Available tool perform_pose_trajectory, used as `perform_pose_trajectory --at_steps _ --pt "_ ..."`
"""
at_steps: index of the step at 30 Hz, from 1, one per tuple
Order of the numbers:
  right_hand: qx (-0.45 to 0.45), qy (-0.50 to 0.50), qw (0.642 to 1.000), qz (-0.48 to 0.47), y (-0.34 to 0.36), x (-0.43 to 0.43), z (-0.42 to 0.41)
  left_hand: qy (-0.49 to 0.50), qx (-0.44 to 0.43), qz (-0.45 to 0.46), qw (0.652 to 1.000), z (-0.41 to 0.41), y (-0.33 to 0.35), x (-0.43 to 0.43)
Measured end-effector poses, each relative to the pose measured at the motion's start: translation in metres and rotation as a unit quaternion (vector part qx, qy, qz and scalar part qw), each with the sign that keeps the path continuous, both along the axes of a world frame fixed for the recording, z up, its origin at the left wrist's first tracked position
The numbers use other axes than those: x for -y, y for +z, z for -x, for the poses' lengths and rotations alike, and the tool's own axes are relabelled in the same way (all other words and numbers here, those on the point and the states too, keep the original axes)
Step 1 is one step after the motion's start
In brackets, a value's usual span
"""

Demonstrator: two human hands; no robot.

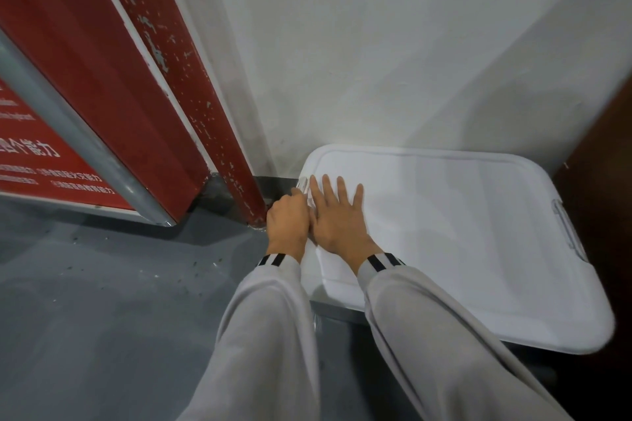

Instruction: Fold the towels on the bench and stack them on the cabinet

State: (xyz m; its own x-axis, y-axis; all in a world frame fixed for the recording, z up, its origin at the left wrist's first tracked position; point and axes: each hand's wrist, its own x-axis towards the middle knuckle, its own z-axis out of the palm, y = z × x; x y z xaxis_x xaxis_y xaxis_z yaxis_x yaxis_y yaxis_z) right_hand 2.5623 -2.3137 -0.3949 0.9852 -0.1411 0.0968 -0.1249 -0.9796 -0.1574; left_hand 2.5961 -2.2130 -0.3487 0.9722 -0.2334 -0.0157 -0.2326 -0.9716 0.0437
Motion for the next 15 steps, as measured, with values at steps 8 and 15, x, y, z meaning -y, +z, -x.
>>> perform_pose_trajectory --at_steps 8,15 --pt "-0.005 0.004 1.0 -0.003 0.003 0.0 0.002 0.014 0.019 0.002 1.0 0.004 -0.005 0.002" --pt "-0.014 -0.003 1.0 0.018 0.005 -0.002 0.005 0.007 0.048 0.0 0.999 0.009 -0.013 0.0"
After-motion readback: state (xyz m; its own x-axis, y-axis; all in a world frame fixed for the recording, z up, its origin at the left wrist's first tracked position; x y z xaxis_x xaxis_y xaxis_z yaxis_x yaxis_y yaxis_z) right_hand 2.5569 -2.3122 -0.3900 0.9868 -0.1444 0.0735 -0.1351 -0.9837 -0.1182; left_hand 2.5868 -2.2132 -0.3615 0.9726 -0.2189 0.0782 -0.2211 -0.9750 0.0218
